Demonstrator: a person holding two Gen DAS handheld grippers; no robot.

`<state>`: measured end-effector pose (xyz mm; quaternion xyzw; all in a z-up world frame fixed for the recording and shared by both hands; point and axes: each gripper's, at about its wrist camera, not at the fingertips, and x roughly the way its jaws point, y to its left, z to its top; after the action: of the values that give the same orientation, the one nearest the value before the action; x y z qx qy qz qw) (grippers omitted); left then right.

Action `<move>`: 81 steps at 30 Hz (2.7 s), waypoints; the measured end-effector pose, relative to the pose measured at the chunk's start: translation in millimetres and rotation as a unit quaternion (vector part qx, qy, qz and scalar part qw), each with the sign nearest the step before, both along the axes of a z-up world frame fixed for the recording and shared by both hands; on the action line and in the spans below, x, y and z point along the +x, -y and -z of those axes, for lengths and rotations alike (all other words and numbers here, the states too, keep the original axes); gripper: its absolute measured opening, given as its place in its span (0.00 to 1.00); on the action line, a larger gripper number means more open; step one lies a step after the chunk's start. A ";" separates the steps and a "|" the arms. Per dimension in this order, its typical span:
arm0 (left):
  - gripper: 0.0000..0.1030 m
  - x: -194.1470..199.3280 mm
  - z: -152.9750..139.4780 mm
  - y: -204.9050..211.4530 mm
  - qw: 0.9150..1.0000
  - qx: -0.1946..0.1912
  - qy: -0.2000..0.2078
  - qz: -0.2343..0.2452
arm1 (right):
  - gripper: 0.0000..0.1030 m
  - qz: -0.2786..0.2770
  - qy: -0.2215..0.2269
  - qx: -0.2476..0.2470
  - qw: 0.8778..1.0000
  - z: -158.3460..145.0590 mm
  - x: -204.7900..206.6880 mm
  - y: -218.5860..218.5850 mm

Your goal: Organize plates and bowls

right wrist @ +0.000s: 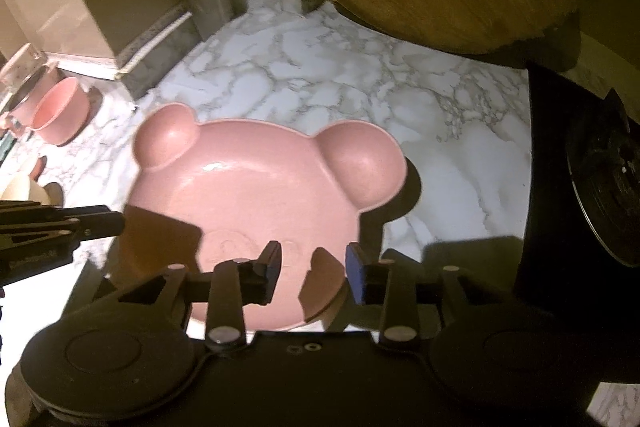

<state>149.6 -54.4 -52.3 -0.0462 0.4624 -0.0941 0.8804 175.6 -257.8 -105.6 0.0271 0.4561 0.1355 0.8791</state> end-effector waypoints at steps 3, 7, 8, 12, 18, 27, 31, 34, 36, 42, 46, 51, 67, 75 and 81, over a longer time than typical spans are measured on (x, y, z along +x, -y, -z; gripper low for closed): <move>0.13 -9.0 -8.6 -1.3 1.000 -0.003 0.013 0.001 | 0.38 -0.008 0.012 0.012 1.000 -9.1 -9.2 -5.6; 0.13 -22.3 -19.0 -6.0 1.000 -0.010 0.029 -0.003 | 0.43 -0.020 0.035 0.029 0.999 -22.6 -22.9 -16.3; 0.13 -25.1 -21.0 -7.9 0.999 -0.011 0.033 -0.004 | 0.45 -0.023 0.041 0.032 0.998 -25.8 -25.8 -19.2; 0.13 -38.7 -29.6 -20.0 0.999 -0.016 0.047 -0.015 | 0.53 -0.040 0.064 0.044 0.996 -37.9 -38.0 -32.3; 0.14 -57.7 -39.2 -42.5 0.997 -0.019 0.068 -0.036 | 0.62 -0.064 0.089 0.054 0.992 -51.4 -53.5 -58.3; 0.63 -84.1 -50.1 -86.5 0.990 -0.009 0.105 -0.096 | 0.79 -0.097 0.115 0.071 0.986 -63.2 -65.2 -103.4; 0.71 -92.5 -53.5 -104.8 0.986 0.000 0.114 -0.125 | 0.86 -0.117 0.123 0.077 0.983 -66.2 -65.6 -123.5; 0.75 -96.2 -53.0 -118.3 0.981 0.010 0.123 -0.150 | 0.96 -0.128 0.134 0.079 0.979 -67.5 -63.5 -138.3; 0.75 -98.7 -51.2 -128.7 0.978 0.012 0.123 -0.168 | 0.97 -0.138 0.137 0.081 0.978 -68.0 -61.2 -147.5; 0.76 -102.8 -40.6 -157.5 0.969 0.024 0.111 -0.218 | 0.99 -0.172 0.122 0.087 0.974 -62.9 -47.4 -182.6; 0.76 -101.3 -29.7 -180.2 0.961 0.018 0.088 -0.260 | 0.99 -0.194 0.100 0.088 0.972 -54.9 -33.6 -208.1; 0.76 -94.9 -12.0 -205.5 0.951 0.021 0.055 -0.303 | 0.99 -0.202 0.062 0.082 0.974 -37.8 -9.7 -236.8; 0.75 -74.4 31.0 -232.1 0.928 0.004 -0.036 -0.370 | 0.74 -0.236 -0.033 0.045 0.970 7.3 33.3 -295.3; 0.56 -70.6 30.1 -232.6 0.927 -0.018 -0.042 -0.371 | 0.45 -0.248 -0.045 0.044 0.967 12.8 36.8 -307.2; 0.31 -70.0 29.9 -227.8 0.929 -0.025 -0.043 -0.366 | 0.23 -0.257 -0.046 0.045 0.964 11.5 32.5 -312.4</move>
<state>79.6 173.4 -82.3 -0.2385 0.4481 0.2248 0.8317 208.2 54.6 -117.0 -0.0459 0.4810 0.3761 0.7906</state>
